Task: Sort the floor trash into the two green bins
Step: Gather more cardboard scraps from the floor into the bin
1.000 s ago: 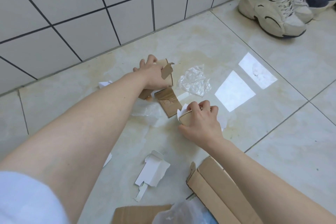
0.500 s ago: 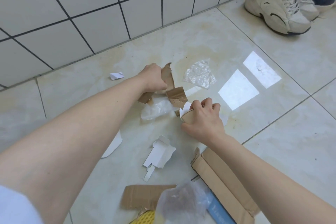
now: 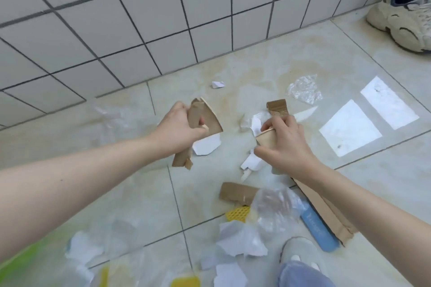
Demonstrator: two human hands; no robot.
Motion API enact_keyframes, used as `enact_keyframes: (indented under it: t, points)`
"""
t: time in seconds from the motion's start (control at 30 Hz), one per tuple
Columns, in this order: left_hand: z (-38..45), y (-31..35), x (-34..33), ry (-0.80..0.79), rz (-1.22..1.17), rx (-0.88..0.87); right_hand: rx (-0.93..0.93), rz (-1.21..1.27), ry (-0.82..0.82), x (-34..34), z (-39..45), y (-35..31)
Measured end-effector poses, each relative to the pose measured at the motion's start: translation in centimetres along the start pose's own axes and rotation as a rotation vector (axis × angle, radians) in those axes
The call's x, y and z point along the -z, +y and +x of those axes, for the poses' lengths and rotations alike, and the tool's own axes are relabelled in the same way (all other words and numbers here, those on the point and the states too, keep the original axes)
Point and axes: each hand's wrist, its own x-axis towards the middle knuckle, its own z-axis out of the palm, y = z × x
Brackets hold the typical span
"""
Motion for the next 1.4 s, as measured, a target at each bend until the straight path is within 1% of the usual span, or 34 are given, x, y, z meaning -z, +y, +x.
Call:
enact_keyframes:
  t: [0.07,0.2,0.3,0.43,0.53,0.6,0.67,0.8,0.97,1.03,1.13,1.27,1.4]
  points:
    - [-3.8,-0.9,3.3,0.038,-0.06,0.066,0.1,0.014,-0.057,1.0,-1.2,-3.6]
    - [-11.0,-2.4,9.0,0.133,-0.148,0.178,0.265,-0.037,-0.157,3.7,-3.1,-10.7]
    - [-16.1,-3.8,12.4,0.222,-0.238,0.231,0.334,-0.017,-0.254,5.1,-4.4,-16.1]
    - [-22.6,-5.9,16.1,0.395,-0.303,0.278,0.419,-0.084,-0.385,5.1,-7.0,-22.8]
    - [-25.2,-6.8,17.5,0.427,-0.322,0.287,0.421,-0.108,-0.435,4.8,-8.3,-26.4]
    - [-32.2,-9.8,21.0,0.559,-0.379,0.319,0.531,-0.143,-0.49,1.5,-11.4,-32.8]
    - [-33.4,-10.7,21.5,0.585,-0.352,0.35,0.542,-0.068,-0.502,0.7,-12.4,-35.5]
    - [-39.6,-15.5,23.1,0.706,-0.304,0.405,0.59,0.012,-0.63,-5.4,-17.2,-41.7]
    - [-45.3,-21.0,23.0,0.774,-0.344,0.534,0.562,0.168,-0.848,-13.2,-22.0,-44.9]
    - [-47.4,-22.9,22.9,0.796,-0.307,0.58,0.546,0.219,-0.916,-15.9,-23.5,-45.3]
    - [-49.5,-25.2,22.6,0.835,-0.207,0.659,0.49,0.287,-0.976,-19.3,-25.0,-45.1]
    - [-51.0,-27.8,21.1,0.88,-0.153,0.842,0.432,0.362,-1.027,-23.7,-26.5,-44.3]
    - [-50.8,-29.4,18.4,0.873,-0.23,0.943,0.39,0.442,-1.067,-27.2,-27.2,-42.9]
